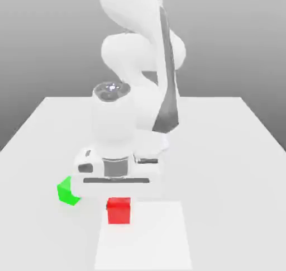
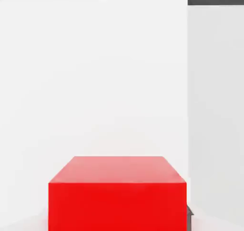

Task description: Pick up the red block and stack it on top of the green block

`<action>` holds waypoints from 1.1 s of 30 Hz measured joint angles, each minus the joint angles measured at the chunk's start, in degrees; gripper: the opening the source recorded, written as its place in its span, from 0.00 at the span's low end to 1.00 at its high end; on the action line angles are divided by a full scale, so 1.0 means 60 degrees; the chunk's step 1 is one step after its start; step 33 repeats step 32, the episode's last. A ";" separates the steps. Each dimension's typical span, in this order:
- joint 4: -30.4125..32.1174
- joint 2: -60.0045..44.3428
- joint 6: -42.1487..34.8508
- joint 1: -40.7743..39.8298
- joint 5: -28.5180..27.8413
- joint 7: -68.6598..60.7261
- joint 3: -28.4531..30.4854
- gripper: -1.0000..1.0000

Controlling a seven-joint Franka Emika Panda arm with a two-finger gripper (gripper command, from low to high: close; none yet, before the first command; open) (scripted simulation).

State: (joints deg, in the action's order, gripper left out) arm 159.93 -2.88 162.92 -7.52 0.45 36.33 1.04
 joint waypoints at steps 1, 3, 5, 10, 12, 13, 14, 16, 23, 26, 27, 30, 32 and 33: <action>0.0054 0.0299 -0.0256 -0.0036 -0.0044 0.0037 -0.0014 0.00; 0.0174 0.0653 -0.0509 0.0033 -0.0315 0.0751 0.0229 0.00; 0.0301 0.0921 -0.0660 -0.0538 -0.0610 0.1674 0.0475 0.00; 0.0621 0.1548 -0.0966 -0.1442 -0.1083 0.3932 0.0719 0.00; 0.0750 0.1802 -0.1082 -0.1813 -0.1175 0.4775 0.0823 0.00; 0.0815 0.1929 -0.1139 -0.1999 -0.1202 0.5183 0.0874 0.00; 0.0881 0.2056 -0.1196 -0.2188 -0.1212 0.5580 0.0919 0.00; 0.1012 0.2309 -0.1307 -0.2561 -0.1193 0.6344 0.1004 0.00; 0.1369 0.2533 -0.1158 -0.3489 -0.0837 0.8302 0.1287 0.00; 0.1345 0.1589 -0.0240 -0.3390 -0.0574 0.8204 0.1362 0.00; 0.1333 0.1247 0.0087 -0.3365 -0.0457 0.8129 0.1358 0.00; 0.1300 0.0368 0.0924 -0.3305 0.0032 0.7803 0.1281 1.00; 0.1299 0.0368 0.0924 -0.3322 0.0032 0.7803 0.1281 1.00; 0.1299 0.0368 0.0924 -0.3322 0.0032 0.7803 0.1281 1.00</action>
